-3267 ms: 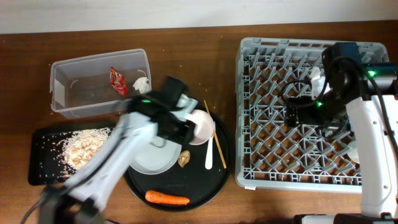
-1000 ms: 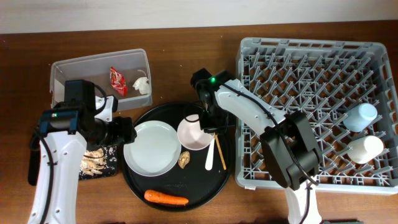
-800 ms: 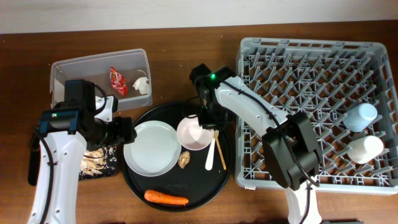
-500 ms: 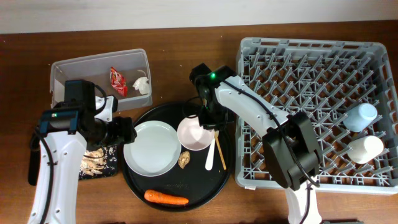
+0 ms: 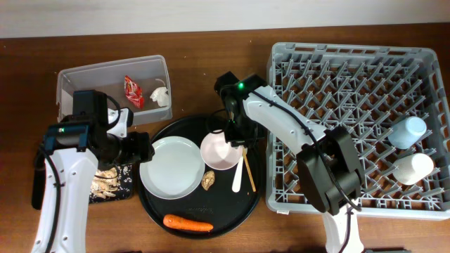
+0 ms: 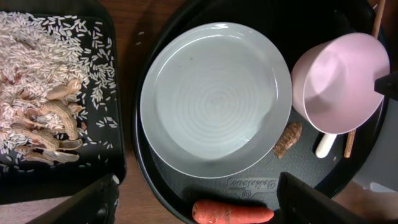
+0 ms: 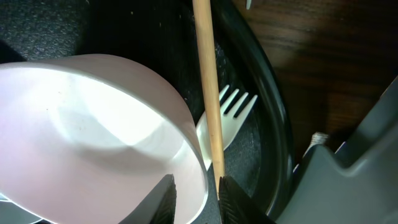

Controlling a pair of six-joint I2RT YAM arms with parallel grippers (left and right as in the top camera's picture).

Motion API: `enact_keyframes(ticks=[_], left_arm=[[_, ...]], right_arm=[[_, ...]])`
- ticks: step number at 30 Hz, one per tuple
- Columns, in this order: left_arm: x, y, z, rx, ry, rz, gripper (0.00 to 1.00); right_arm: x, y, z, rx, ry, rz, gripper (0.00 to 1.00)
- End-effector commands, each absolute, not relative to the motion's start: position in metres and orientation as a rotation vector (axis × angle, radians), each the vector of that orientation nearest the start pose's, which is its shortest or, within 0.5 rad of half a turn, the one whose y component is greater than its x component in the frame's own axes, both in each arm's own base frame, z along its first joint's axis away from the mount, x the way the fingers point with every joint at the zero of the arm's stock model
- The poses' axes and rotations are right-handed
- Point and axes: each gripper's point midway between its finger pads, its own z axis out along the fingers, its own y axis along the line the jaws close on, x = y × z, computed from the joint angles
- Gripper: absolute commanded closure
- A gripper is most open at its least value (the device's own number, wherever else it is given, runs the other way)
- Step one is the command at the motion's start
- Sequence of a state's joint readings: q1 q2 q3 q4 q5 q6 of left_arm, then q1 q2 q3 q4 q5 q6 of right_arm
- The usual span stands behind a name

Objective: Sort waste into correct bins and load items into the dishwasher rack
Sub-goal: 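Reach right gripper to the pink bowl and grasp its rim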

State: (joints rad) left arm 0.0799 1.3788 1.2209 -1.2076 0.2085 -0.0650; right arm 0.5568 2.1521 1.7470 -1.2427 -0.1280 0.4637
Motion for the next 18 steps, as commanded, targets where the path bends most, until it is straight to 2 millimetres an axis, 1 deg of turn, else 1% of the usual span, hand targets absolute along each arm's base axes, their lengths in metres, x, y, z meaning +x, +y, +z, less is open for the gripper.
enact_keyframes(ticks=[1, 4, 7, 10, 12, 15, 18], left_arm=[[0.271, -0.014, 0.155, -0.183, 2.916, -0.309, 0.19], [0.271, -0.014, 0.155, -0.183, 2.916, -0.309, 0.19], [0.271, -0.014, 0.155, -0.183, 2.916, -0.309, 0.19], [0.271, -0.014, 0.155, -0.183, 2.915, -0.309, 0.19], [0.271, -0.014, 0.155, -0.183, 2.915, -0.309, 0.19], [0.271, -0.014, 0.155, -0.183, 2.915, -0.309, 0.19], [0.271, -0.014, 0.155, -0.183, 2.915, -0.309, 0.19]], right_arm=[[0.322, 0.221, 0.047, -0.135, 3.264, 0.107, 0.73], [0.321, 0.22, 0.044, -0.135, 3.265, 0.106, 0.73], [0.322, 0.221, 0.044, -0.134, 3.262, 0.109, 0.84], [0.322, 0.221, 0.044, -0.134, 3.262, 0.109, 0.9], [0.322, 0.221, 0.044, -0.134, 3.261, 0.109, 0.96], [0.323, 0.221, 0.047, -0.135, 3.257, 0.114, 0.96], [0.327, 0.223, 0.059, -0.154, 3.227, 0.135, 0.96]])
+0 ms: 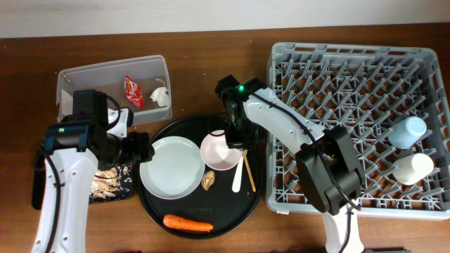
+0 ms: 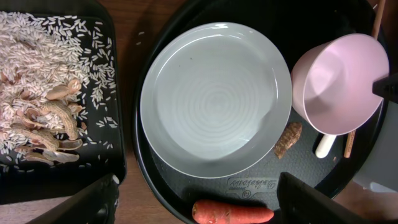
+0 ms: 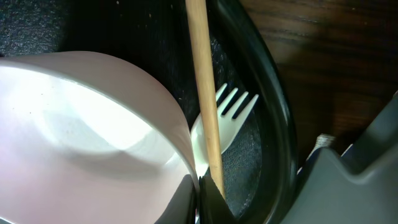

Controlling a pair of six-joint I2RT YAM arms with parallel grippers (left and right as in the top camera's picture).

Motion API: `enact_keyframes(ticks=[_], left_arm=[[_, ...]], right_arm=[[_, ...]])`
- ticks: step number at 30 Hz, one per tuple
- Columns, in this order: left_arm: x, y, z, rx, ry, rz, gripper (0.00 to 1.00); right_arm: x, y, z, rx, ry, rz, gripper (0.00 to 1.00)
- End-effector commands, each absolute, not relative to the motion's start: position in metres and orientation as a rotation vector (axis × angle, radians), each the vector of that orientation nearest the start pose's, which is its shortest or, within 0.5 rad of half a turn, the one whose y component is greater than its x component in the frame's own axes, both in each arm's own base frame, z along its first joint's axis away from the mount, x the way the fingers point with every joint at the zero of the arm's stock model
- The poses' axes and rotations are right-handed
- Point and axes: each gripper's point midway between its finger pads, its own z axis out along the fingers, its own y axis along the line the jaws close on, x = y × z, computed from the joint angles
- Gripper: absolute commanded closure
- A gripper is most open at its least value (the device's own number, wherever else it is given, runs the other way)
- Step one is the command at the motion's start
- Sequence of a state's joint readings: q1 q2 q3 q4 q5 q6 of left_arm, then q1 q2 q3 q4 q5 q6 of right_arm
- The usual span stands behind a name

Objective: Sort waste into correct bins and load items into the dishwasher rack
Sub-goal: 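Reach right gripper to the pink bowl and grasp its rim, then lift the pink bowl with right gripper and carry it to the rack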

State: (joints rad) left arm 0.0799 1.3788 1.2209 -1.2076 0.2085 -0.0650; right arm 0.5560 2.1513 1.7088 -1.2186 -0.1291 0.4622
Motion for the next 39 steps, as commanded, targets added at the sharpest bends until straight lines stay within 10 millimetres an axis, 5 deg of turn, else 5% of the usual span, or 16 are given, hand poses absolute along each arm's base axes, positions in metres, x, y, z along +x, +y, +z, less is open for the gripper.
enact_keyframes(ticks=[1, 6, 11, 20, 26, 32, 39], left_arm=[[0.271, -0.014, 0.155, -0.183, 2.915, -0.309, 0.19], [0.271, -0.014, 0.155, -0.183, 2.915, -0.309, 0.19], [0.271, -0.014, 0.155, -0.183, 2.915, -0.309, 0.19], [0.271, -0.014, 0.155, -0.183, 2.916, -0.309, 0.19], [0.271, -0.015, 0.155, -0.182, 2.915, -0.316, 0.19], [0.271, -0.015, 0.155, -0.182, 2.914, -0.321, 0.19], [0.271, -0.015, 0.155, -0.182, 2.914, -0.321, 0.19]], right_arm=[[0.33, 0.223, 0.069, -0.155, 3.2, 0.144, 0.96], [0.343, 0.211, 0.129, -0.149, 3.041, 0.097, 0.96], [0.348, 0.172, 0.209, -0.098, 2.8, -0.055, 0.96], [0.348, 0.026, 0.329, 0.178, 2.263, -0.851, 0.96], [0.337, -0.038, 0.401, 0.448, 1.808, -1.26, 0.96], [0.332, -0.099, 0.409, 0.687, 1.701, -1.38, 0.96], [0.341, -0.168, 0.379, 0.896, 1.729, -1.451, 0.96]])
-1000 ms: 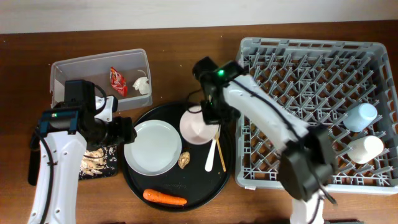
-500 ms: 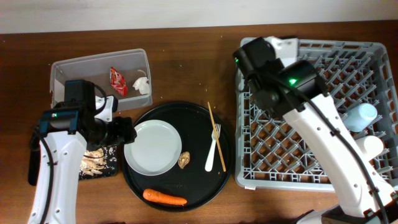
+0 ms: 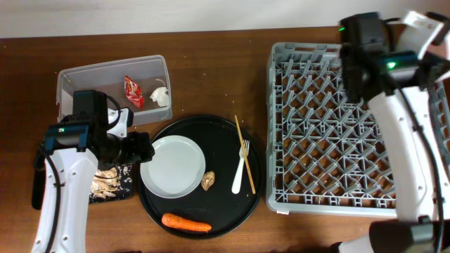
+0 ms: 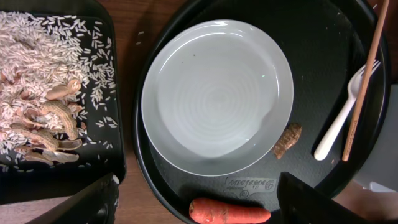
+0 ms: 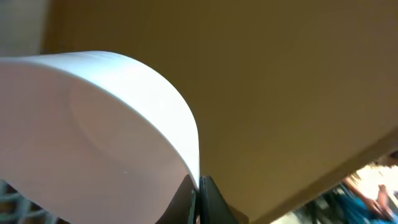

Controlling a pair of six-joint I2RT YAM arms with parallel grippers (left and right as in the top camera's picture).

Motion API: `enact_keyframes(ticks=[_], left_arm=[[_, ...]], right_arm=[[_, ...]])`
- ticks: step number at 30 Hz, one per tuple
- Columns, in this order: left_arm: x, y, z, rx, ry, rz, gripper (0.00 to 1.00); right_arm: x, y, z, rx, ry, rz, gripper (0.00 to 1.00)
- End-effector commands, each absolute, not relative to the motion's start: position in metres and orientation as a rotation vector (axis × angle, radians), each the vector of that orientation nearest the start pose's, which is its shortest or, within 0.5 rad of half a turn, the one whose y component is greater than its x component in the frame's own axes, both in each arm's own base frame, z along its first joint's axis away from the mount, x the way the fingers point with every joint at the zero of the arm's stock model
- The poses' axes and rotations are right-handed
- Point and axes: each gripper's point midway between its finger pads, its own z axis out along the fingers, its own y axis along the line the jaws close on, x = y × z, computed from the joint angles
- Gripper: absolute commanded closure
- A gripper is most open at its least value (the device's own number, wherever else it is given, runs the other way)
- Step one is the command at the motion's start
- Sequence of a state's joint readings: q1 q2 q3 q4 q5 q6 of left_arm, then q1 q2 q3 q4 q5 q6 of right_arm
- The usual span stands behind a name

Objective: Sort waste into correct bins and load items into the dishwasher rack
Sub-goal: 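Lift the pink bowl with right gripper and carry it to the rack, then lower the pink bowl into the rack's back right and open right gripper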

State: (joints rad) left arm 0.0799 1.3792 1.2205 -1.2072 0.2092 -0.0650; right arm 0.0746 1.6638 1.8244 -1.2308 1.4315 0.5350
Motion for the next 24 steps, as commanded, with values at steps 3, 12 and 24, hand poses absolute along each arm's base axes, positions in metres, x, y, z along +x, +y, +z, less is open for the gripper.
enact_keyframes(ticks=[3, 12, 24], left_arm=[[0.271, -0.015, 0.155, -0.182, 2.915, -0.321, 0.19], [0.271, -0.015, 0.155, -0.182, 2.915, -0.32, 0.19], [0.273, -0.015, 0.156, -0.181, 2.908, -0.319, 0.19]], right_arm=[[0.354, -0.191, 0.358, 0.932, 1.761, -1.489, 0.96], [0.398, -0.222, 0.286, 0.957, 1.818, -1.563, 0.96], [0.437, -0.224, 0.171, 0.857, 2.038, -1.594, 0.96]])
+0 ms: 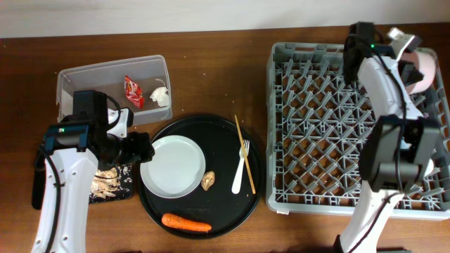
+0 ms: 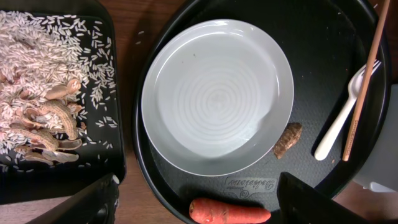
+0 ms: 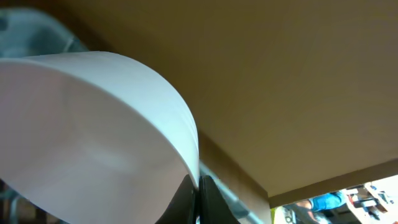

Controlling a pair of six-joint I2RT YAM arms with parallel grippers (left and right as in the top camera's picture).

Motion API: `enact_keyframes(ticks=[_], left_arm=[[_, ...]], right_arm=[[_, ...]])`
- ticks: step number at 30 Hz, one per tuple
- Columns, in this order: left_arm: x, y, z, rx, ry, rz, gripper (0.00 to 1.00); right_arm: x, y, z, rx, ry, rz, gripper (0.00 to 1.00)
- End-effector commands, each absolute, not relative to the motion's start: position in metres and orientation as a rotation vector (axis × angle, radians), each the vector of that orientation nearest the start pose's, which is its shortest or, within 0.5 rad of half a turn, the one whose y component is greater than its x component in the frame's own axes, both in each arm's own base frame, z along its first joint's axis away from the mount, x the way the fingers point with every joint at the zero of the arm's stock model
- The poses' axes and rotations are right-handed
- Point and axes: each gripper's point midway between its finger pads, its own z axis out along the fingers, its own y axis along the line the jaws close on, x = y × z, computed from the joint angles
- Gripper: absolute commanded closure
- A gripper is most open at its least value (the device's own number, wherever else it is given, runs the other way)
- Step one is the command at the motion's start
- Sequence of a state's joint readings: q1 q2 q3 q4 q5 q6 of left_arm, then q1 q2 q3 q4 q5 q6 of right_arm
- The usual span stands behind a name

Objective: Sort waste into correct bins and load items into the dishwasher rack
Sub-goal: 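Lower the pink bowl into the rack's back right and open right gripper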

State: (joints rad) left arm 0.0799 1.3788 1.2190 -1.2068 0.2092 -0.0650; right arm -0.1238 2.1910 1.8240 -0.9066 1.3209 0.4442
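My right gripper (image 3: 198, 184) is shut on the rim of the pale pink bowl (image 3: 93, 137). In the overhead view the bowl (image 1: 426, 73) hangs on edge at the far right corner of the grey dishwasher rack (image 1: 330, 133), beside my right gripper (image 1: 408, 69). On the round black tray (image 1: 225, 130) lie a white plate (image 1: 172, 167), a carrot (image 1: 186, 223), a brown scrap (image 1: 209, 181), a white fork (image 1: 242, 170) and a chopstick (image 1: 244, 153). My left gripper (image 2: 198, 182) stands open above the plate's near edge and the carrot (image 2: 230, 211).
A clear bin (image 1: 112, 84) at the back left holds a red wrapper (image 1: 133, 91) and crumpled white paper (image 1: 162, 96). A black tray of rice and peanut shells (image 2: 50, 93) lies left of the round tray. My right arm reaches across the rack's right side.
The right arm has come down from high over the rack's back edge to the rack's far right corner, the bowl still in its grip. The left arm and the tray's contents are unchanged.
My right gripper stood open round the pink bowl's rim on the round tray, then shut on it. Later the bowl was gone from the tray, held high over the rack's back. Now it hangs at the rack's far right corner. The left arm stayed still.
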Motion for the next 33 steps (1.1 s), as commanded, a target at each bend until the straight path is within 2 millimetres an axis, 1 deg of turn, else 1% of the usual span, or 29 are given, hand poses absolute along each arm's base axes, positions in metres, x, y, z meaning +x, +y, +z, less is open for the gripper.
enact_keyframes(ticks=[1, 2, 4, 7, 13, 15, 18, 19, 21, 22, 24, 26, 30, 31, 32, 33], left_arm=[[0.274, -0.015, 0.156, -0.179, 2.903, -0.319, 0.19], [0.275, -0.015, 0.156, -0.178, 2.897, -0.318, 0.19], [0.276, -0.015, 0.156, -0.178, 2.894, -0.318, 0.19], [0.276, -0.015, 0.156, -0.177, 2.894, -0.318, 0.19], [0.276, -0.015, 0.156, -0.177, 2.894, -0.318, 0.19], [0.276, -0.015, 0.156, -0.177, 2.893, -0.318, 0.19], [0.277, -0.015, 0.156, -0.177, 2.893, -0.317, 0.19], [0.277, -0.015, 0.156, -0.177, 2.893, -0.317, 0.19], [0.277, -0.015, 0.156, -0.177, 2.892, -0.317, 0.18], [0.277, -0.015, 0.156, -0.177, 2.893, -0.317, 0.18], [0.277, -0.015, 0.156, -0.177, 2.893, -0.317, 0.18], [0.276, -0.015, 0.156, -0.177, 2.893, -0.317, 0.18], [0.277, -0.015, 0.156, -0.177, 2.893, -0.317, 0.18], [0.277, -0.015, 0.156, -0.177, 2.892, -0.317, 0.18], [0.277, -0.015, 0.156, -0.177, 2.892, -0.317, 0.14], [0.277, -0.015, 0.156, -0.177, 2.892, -0.317, 0.14]], right_arm=[[0.439, -0.223, 0.164, 0.855, 2.067, -1.569, 0.96], [0.442, -0.221, 0.155, 0.854, 2.107, -1.526, 0.96], [0.444, -0.215, 0.146, 0.85, 2.159, -1.467, 0.96], [0.445, -0.209, 0.139, 0.835, 2.212, -1.429, 0.96], [0.435, -0.193, 0.114, 0.796, 2.416, -1.314, 0.96], [0.432, -0.189, 0.109, 0.787, 2.462, -1.287, 0.96], [0.421, -0.175, 0.099, 0.748, 2.588, -1.243, 0.95], [0.419, -0.173, 0.097, 0.741, 2.607, -1.239, 0.88], [0.413, -0.166, 0.093, 0.723, 2.668, -1.215, 0.69], [0.409, -0.162, 0.09, 0.717, 2.708, -1.196, 0.64], [0.403, -0.155, 0.086, 0.713, 2.764, -1.156, 0.62], [0.399, -0.149, 0.088, 0.709, 2.796, -1.121, 0.62], [0.397, -0.134, 0.104, 0.726, 2.817, -0.979, 0.61], [0.397, -0.129, 0.112, 0.735, 2.811, -0.929, 0.61], [0.397, -0.123, 0.124, 0.721, 2.813, -0.852, 0.6], [0.397, -0.121, 0.13, 0.714, 2.811, -0.818, 0.61]])
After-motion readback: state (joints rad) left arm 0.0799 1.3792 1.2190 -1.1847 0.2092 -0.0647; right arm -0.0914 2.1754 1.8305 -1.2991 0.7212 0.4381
